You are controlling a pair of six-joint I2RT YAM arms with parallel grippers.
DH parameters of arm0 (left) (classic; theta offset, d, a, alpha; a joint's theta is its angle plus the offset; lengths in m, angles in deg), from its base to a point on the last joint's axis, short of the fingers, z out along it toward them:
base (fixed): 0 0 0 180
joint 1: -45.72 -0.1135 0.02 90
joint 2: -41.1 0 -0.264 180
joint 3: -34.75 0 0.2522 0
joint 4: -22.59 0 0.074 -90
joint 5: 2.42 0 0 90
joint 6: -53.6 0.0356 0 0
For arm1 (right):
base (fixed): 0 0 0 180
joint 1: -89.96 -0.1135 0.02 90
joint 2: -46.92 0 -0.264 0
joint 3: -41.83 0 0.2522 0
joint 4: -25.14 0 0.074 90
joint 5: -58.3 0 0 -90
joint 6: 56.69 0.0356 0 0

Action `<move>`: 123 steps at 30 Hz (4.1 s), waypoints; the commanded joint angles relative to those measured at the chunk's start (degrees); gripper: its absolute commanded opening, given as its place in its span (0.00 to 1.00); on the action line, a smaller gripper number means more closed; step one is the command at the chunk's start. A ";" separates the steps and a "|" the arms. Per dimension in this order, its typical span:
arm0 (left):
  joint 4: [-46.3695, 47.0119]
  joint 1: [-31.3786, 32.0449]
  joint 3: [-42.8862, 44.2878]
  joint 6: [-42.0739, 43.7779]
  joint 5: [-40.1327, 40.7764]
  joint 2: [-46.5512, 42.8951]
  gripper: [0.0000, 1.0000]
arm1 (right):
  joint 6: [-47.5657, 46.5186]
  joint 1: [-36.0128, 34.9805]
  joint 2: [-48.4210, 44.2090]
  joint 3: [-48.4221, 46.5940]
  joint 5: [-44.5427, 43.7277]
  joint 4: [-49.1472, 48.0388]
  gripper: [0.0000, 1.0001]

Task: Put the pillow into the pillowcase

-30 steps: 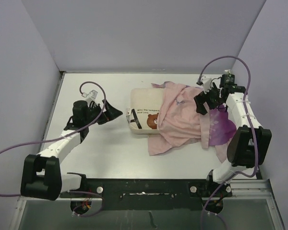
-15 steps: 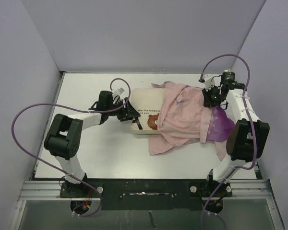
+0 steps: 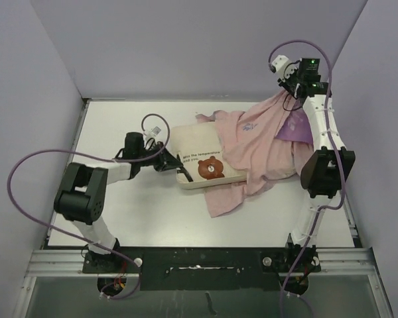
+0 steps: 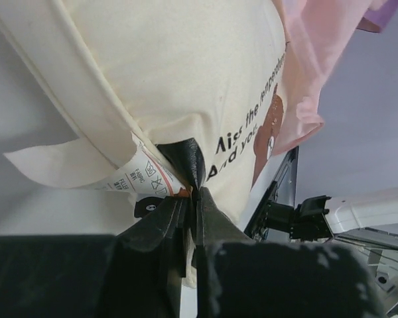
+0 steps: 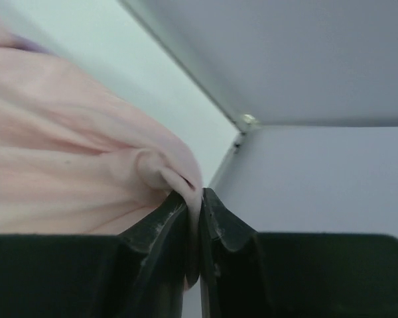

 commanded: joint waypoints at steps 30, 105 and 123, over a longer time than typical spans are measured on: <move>2.10 0.61 -7.04 -7.79 9.28 -15.88 0.00 | 9.05 -11.81 -29.02 49.74 17.97 2.18 0.85; -16.74 -6.90 17.62 0.13 3.71 2.30 0.96 | 48.26 -24.46 14.03 -0.94 3.42 -7.56 0.86; 9.67 -4.82 19.71 1.85 -2.39 1.11 0.00 | 47.20 -24.53 14.97 -15.91 29.33 -5.25 0.00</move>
